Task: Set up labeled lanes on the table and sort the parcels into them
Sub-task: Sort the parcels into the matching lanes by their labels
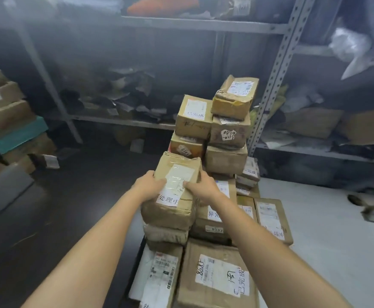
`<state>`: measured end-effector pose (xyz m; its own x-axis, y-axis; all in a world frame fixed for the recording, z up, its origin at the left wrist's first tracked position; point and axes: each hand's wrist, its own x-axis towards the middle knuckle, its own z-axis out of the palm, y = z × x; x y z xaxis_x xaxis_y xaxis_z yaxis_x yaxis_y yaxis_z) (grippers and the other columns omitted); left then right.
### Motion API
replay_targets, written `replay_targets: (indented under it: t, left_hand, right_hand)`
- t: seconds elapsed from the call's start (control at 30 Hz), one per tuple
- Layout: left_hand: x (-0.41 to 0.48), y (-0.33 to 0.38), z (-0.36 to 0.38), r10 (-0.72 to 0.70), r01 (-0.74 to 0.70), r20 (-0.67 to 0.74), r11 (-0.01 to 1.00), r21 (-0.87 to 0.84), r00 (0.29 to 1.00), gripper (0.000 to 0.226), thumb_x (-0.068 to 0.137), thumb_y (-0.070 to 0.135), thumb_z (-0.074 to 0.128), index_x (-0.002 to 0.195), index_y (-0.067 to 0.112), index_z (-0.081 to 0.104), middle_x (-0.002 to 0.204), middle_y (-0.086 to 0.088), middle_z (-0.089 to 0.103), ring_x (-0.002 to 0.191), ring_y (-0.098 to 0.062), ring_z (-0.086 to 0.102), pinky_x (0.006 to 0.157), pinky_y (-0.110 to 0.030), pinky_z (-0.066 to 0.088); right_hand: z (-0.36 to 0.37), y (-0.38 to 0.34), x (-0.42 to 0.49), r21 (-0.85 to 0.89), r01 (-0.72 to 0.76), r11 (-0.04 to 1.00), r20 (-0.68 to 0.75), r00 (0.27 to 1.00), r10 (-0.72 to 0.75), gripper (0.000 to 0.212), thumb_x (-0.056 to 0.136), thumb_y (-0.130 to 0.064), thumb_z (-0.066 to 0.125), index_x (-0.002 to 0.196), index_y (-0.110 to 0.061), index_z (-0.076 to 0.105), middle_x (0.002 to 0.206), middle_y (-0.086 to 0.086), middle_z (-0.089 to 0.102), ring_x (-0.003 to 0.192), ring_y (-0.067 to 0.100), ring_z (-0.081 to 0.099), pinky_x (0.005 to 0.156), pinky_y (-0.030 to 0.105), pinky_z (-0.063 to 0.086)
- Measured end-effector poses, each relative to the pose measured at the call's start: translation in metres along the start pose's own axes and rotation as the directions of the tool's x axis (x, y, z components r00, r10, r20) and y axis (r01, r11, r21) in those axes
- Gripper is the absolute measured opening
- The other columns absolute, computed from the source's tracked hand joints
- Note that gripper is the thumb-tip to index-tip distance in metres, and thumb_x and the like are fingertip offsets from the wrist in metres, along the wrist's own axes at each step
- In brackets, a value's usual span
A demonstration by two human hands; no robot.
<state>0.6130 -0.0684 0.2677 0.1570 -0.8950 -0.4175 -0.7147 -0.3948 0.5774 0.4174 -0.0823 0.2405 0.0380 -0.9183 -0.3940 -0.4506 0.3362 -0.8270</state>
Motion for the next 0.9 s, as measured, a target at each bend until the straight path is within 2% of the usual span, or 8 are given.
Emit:
replay_targets:
  t: [0.07,0.13,0.27,0.4,0.53,0.63,0.8,0.9]
  left_hand:
    - [0.004,-0.003,-0.004,0.039,-0.036,0.054,0.998,-0.058,0.998,0.060,0.093,0.045,0.053,0.146,0.023,0.037,0.131,-0.001,0.057,0.104,-0.019,0.057,0.089,-0.035,0.047]
    - [0.008,-0.007,-0.006,0.059,-0.049,0.089,0.992,-0.113,0.994,0.063,0.090,0.044,0.058,0.146,0.025,0.037,0.126,0.002,0.059,0.105,-0.018,0.060,0.094,-0.039,0.050]
    - [0.011,-0.007,-0.010,0.074,-0.052,0.125,0.984,-0.168,0.989,0.062,0.091,0.040,0.061,0.146,0.025,0.036,0.121,0.002,0.059,0.107,-0.023,0.062,0.095,-0.046,0.053]
    - [0.001,-0.002,-0.012,0.060,-0.032,0.148,0.982,-0.186,0.987,0.063,0.094,0.038,0.063,0.147,0.025,0.033,0.114,0.001,0.057,0.095,-0.022,0.064,0.078,-0.044,0.058]
    - [-0.013,0.006,-0.007,0.068,-0.033,0.183,0.981,-0.189,0.981,0.065,0.094,0.037,0.063,0.149,0.026,0.029,0.107,0.004,0.059,0.092,-0.024,0.066,0.082,-0.052,0.058]
    - [-0.025,0.019,0.004,0.086,-0.039,0.224,0.977,-0.209,0.971,0.066,0.095,0.036,0.062,0.149,0.027,0.026,0.110,-0.001,0.062,0.091,-0.027,0.069,0.080,-0.056,0.059]
    - [-0.050,0.067,0.035,0.164,-0.107,0.261,0.970,-0.220,0.951,0.061,0.096,0.037,0.061,0.148,0.028,0.029,0.104,0.001,0.056,0.092,-0.024,0.063,0.073,-0.047,0.057]
    - [-0.068,0.106,0.066,0.245,-0.182,0.309,0.958,-0.220,0.919,0.056,0.096,0.036,0.063,0.145,0.027,0.037,0.115,0.000,0.062,0.095,-0.024,0.065,0.074,-0.045,0.058]
  right_hand:
    - [0.010,0.004,-0.004,0.131,-0.002,0.991,-0.003,1.000,0.002,0.086,0.079,-0.037,0.075,0.152,-0.040,0.028,0.136,-0.004,0.058,0.116,0.019,0.061,0.096,0.042,0.055]
    - [0.018,0.007,-0.006,0.213,0.014,0.977,-0.031,1.000,-0.008,0.087,0.080,-0.032,0.075,0.151,-0.042,0.027,0.133,-0.008,0.060,0.115,0.018,0.062,0.100,0.044,0.053]
    - [0.023,0.004,-0.010,0.271,0.041,0.962,-0.064,0.998,-0.024,0.071,0.081,-0.025,0.075,0.143,-0.038,0.041,0.132,-0.006,0.063,0.114,0.017,0.063,0.098,0.044,0.055]
    - [0.017,0.002,-0.023,0.306,0.027,0.952,-0.071,0.997,-0.006,0.065,0.089,-0.017,0.073,0.144,-0.027,0.042,0.133,-0.003,0.063,0.113,0.016,0.064,0.095,0.040,0.056]
    - [0.004,0.007,-0.044,0.295,-0.010,0.955,-0.086,0.996,0.036,0.069,0.092,-0.016,0.071,0.149,-0.027,0.036,0.139,-0.001,0.058,0.114,0.019,0.062,0.081,0.032,0.057]
    - [-0.015,0.011,-0.061,0.313,-0.024,0.949,-0.121,0.991,0.064,0.077,0.090,-0.015,0.073,0.153,-0.027,0.030,0.141,0.003,0.055,0.115,0.023,0.063,0.075,0.034,0.057]
    - [-0.069,0.025,-0.097,0.337,-0.020,0.941,-0.212,0.972,0.097,0.075,0.090,-0.016,0.072,0.151,-0.032,0.031,0.138,0.003,0.058,0.109,0.024,0.066,0.064,0.034,0.057]
    - [-0.113,0.042,-0.126,0.330,-0.007,0.944,-0.286,0.952,0.107,0.073,0.091,-0.014,0.071,0.150,-0.030,0.032,0.138,0.003,0.058,0.104,0.023,0.068,0.057,0.029,0.056]
